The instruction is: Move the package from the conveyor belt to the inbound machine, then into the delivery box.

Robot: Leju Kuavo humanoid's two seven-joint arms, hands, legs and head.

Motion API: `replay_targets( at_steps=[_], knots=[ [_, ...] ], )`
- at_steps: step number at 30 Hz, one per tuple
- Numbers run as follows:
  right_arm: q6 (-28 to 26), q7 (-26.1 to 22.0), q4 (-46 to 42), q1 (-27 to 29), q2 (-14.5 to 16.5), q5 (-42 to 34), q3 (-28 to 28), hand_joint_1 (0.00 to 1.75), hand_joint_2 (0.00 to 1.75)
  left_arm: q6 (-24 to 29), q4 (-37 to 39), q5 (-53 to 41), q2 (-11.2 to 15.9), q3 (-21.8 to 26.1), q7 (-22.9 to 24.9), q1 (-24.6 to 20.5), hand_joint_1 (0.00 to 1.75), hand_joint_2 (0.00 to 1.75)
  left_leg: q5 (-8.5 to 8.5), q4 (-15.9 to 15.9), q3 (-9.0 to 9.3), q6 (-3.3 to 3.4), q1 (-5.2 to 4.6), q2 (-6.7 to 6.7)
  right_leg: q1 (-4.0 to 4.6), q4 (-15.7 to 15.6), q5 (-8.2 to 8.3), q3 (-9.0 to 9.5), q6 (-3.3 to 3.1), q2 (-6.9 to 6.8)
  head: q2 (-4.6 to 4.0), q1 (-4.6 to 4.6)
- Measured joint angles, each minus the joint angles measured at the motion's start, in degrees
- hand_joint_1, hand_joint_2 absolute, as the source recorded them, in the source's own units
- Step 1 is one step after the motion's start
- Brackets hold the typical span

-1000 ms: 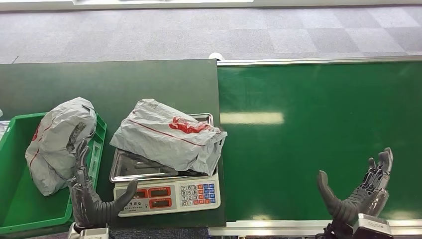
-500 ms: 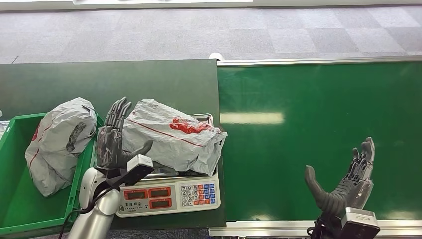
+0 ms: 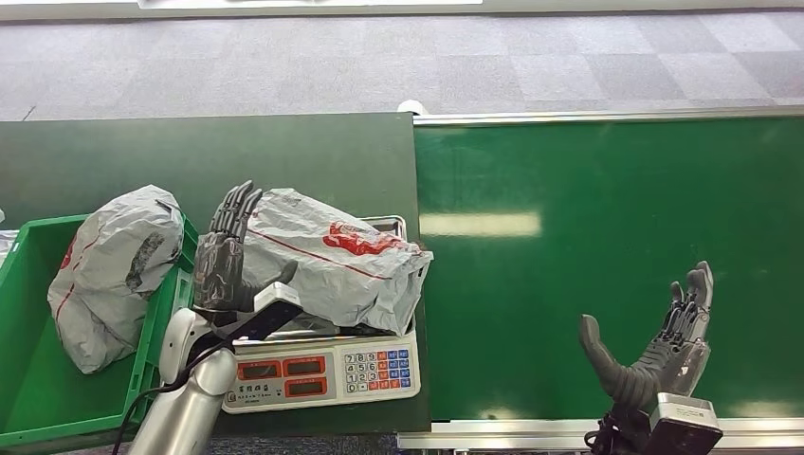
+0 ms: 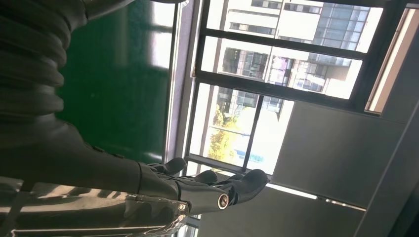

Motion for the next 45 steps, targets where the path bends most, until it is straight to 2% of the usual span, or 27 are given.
replay_targets(
  at_steps=[12, 19, 24, 27, 32, 40, 43, 45],
  knots=[
    [-0.02, -0.01, 0.12, 0.00, -0.08, 0.05, 0.00, 0.00, 1.75, -0.11, 0.91, -0.05, -0.01, -0.03, 0.00, -0.21, 0.00, 1.75, 0.00, 0.00, 0.00, 0.00, 0.00, 0.00, 0.00, 0.00, 0.00, -0.01, 0.00, 0.00, 0.00, 0.00],
    [-0.15, 0.01, 0.90, -0.13, -0.09, 0.47, -0.03, 0.00, 1.75, -3.80, 2.13, -0.62, -0.17, -1.85, 0.30, -2.03, 0.00, 1.75, 0.00, 0.00, 0.00, 0.00, 0.00, 0.00, 0.00, 0.00, 0.00, 0.00, 0.00, 0.00, 0.00, 0.00],
    [-0.55, 0.00, 1.37, -0.15, -0.06, 1.01, -0.05, 0.00, 1.75, -6.42, 5.28, -1.49, -0.16, -3.02, 2.76, -3.94, 0.00, 1.75, 0.00, 0.01, 0.00, 0.00, 0.00, 0.00, 0.00, 0.00, 0.00, -0.03, 0.00, 0.00, 0.00, -0.01],
    [-0.59, 0.00, 1.72, -0.98, 0.09, 1.47, -0.08, 0.00, 1.75, -6.20, 11.97, -4.96, -0.60, -4.32, 4.95, -6.83, 0.00, 1.75, 0.01, 0.01, 0.00, 0.00, 0.00, -0.01, 0.00, 0.00, 0.01, -0.01, 0.00, -0.01, 0.00, -0.02],
    [-0.67, -0.01, 2.69, -2.75, 0.36, 1.86, -0.17, 0.00, 1.75, -2.58, 25.13, -5.51, -1.80, -5.57, 3.81, -12.14, 0.00, 1.75, 0.02, 0.01, 0.04, 0.02, -0.01, -0.01, -0.01, 0.00, 0.02, 0.08, 0.01, -0.02, 0.00, 0.01],
    [-1.28, -0.01, 3.57, -3.58, 0.42, 1.63, -0.22, 0.00, 1.75, -3.63, 32.94, -4.68, -1.98, -5.62, 3.38, -16.23, 0.00, 1.75, 0.02, 0.00, 0.28, 0.03, -0.01, -0.06, -0.01, -0.02, 0.00, 0.38, 0.01, -0.08, 0.00, -0.01],
    [-1.51, 0.01, 3.90, -3.91, 0.42, 1.42, -0.22, 0.00, 1.75, -4.62, 34.54, -4.84, -2.01, -5.79, 3.83, -17.09, 0.07, 1.75, 0.03, -0.01, 0.45, 0.04, -0.01, -0.07, -0.01, -0.02, 0.00, 0.57, 0.01, -0.12, 0.00, 0.00],
    [-1.57, 0.01, 4.16, -4.13, 0.42, 1.38, -0.22, 0.00, 1.75, -5.10, 35.42, -4.87, -2.01, -5.91, 3.98, -17.51, 0.79, 1.75, 0.03, -0.01, 0.58, 0.05, -0.01, -0.10, -0.01, -0.02, 0.00, 0.72, 0.01, -0.15, 0.00, 0.00]
  ],
)
